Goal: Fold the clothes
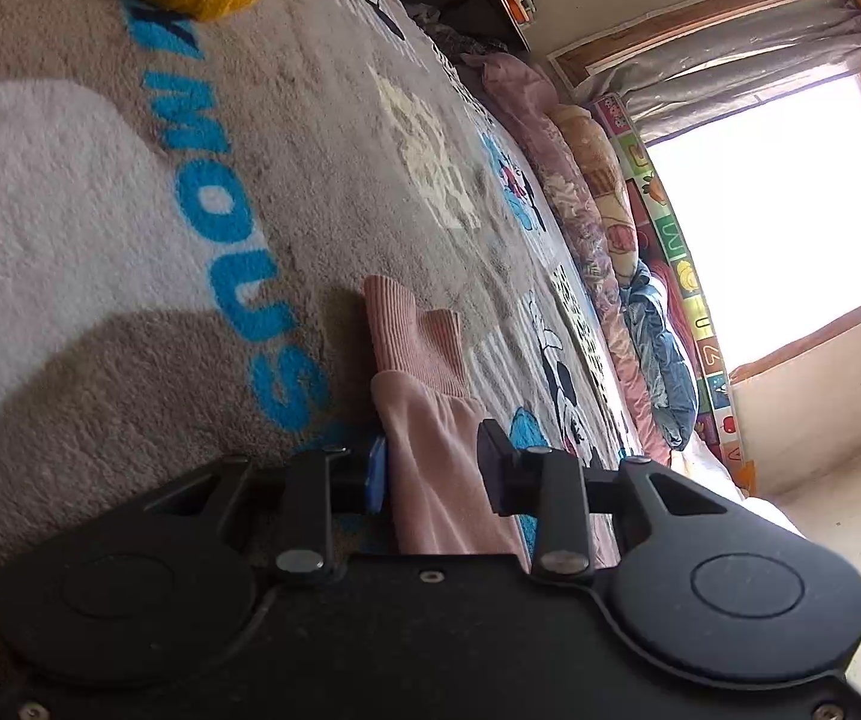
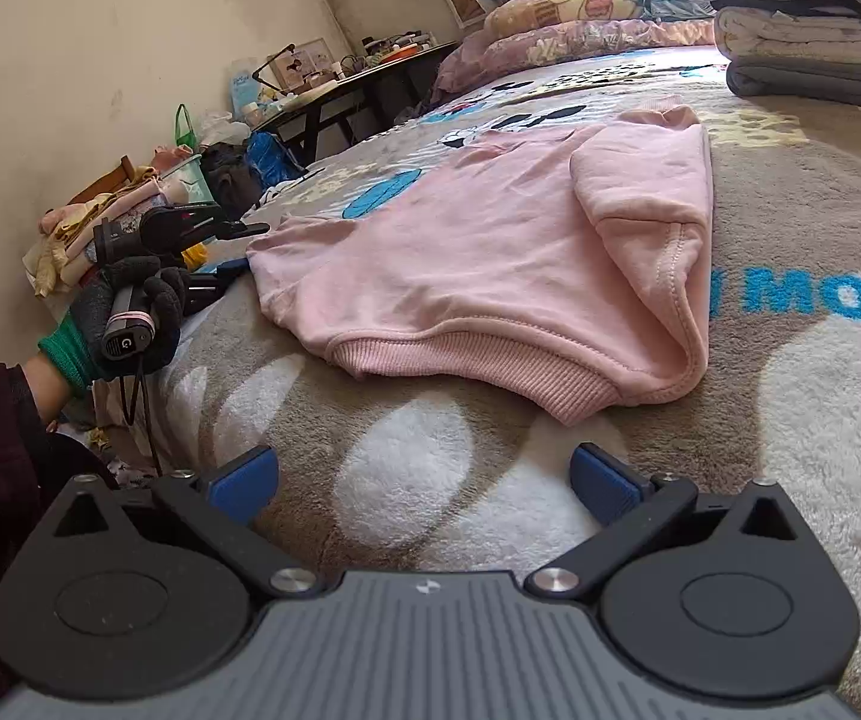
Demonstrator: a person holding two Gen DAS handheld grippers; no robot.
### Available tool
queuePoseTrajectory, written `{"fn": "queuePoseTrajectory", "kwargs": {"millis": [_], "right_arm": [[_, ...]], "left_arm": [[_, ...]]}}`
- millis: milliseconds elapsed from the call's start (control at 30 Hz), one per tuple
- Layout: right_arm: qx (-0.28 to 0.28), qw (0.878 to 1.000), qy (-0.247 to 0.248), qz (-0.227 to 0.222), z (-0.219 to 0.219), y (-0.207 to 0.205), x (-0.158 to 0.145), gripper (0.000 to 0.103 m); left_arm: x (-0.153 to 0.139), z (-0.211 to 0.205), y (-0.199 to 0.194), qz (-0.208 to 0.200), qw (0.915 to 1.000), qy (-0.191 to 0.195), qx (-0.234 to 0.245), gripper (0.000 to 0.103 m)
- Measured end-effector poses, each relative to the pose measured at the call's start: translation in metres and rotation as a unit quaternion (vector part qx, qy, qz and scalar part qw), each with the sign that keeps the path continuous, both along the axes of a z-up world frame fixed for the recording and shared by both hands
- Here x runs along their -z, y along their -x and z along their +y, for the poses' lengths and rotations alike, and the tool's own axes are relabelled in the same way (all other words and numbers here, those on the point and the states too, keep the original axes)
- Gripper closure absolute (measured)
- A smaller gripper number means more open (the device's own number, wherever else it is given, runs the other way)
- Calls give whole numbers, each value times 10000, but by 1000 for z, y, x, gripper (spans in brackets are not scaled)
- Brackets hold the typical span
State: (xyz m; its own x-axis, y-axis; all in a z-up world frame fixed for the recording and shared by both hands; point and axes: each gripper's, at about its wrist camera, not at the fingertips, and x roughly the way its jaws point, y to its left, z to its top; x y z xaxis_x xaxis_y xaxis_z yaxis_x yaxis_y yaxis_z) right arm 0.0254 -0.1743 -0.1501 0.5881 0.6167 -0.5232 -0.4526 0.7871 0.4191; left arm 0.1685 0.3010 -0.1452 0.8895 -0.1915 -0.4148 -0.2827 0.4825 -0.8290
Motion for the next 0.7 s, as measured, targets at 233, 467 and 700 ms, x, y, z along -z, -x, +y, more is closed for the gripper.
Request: {"fn": "queuePoseTrajectory", "kwargs": {"millis": [233, 467, 700], "right_arm": [[55, 10000, 22, -26, 0, -1, -2, 0], [240, 9981, -453, -332, -14, 1, -18, 23], [558, 9923, -1022, -427, -36, -4, -23, 23]], "left_arm": [[-28, -37, -4, -376, 9978, -364, 408, 100], [-65, -102, -13, -809, 9826, -1392, 929, 100], [-90, -194, -18, -1172, 9303, -3028, 1709, 100]]}}
